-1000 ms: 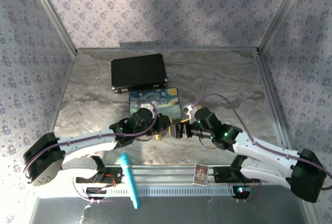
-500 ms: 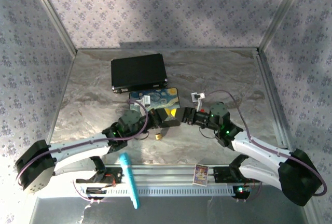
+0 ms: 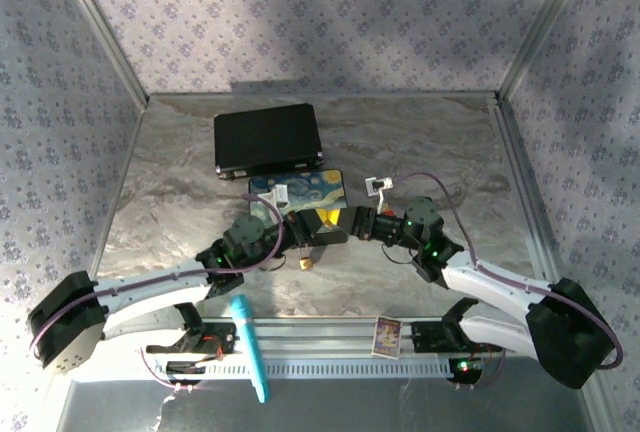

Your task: Unlock the padlock with the key

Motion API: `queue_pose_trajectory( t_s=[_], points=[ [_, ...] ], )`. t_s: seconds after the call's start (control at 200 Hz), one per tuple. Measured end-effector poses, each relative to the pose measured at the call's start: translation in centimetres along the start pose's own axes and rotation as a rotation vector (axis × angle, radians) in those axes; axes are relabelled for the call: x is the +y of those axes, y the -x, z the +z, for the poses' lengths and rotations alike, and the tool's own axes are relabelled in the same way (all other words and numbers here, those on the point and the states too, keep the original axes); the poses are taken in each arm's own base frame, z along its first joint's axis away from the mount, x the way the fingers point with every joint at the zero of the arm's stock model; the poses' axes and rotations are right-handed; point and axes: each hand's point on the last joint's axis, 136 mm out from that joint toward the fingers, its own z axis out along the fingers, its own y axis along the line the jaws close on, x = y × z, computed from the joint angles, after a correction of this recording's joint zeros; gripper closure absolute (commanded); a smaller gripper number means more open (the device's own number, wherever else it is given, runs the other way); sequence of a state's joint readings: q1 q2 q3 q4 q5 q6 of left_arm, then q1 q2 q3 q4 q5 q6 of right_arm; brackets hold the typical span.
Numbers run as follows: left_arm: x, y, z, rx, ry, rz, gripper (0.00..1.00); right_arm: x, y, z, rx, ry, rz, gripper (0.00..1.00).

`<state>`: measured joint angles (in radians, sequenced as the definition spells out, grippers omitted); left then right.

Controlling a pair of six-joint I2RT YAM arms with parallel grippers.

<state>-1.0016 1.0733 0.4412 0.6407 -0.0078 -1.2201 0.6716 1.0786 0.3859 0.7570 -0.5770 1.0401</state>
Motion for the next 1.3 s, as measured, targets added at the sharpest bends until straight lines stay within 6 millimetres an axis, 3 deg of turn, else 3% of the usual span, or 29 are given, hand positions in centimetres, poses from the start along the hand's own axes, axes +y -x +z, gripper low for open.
queue_pose_trajectory(
  t_s=[0.305,0.6,0.954,1.164,1.299],
  points=[
    [-0.7,0.3,-0.4,-0.010,-0.023,0.004,1.00,-0.4,-0.9,-0.3,0.019,0.012,0.029,0.63],
    [-0.6,0.2,-0.3,-0.009,-0.025,0.004,1.00,0.3,-1.0,-1.0,0.008,0.032,0.018,0.70],
    [-0.1,0.0,0.0,-0.003,-0.008,0.003,1.00,-0.3,-1.7,-0.5,0.035,0.020,0.033,0.75],
    [0.3,-0.2,0.3,0.004,0.002,0.004,1.00,-0.3,-1.9,-0.4,0.043,0.024,0.034,0.84],
    [0.3,-0.2,0.4,0.002,-0.001,0.004,1.00,-0.3,-1.8,-0.4,0.041,0.024,0.037,0.98]
  ],
)
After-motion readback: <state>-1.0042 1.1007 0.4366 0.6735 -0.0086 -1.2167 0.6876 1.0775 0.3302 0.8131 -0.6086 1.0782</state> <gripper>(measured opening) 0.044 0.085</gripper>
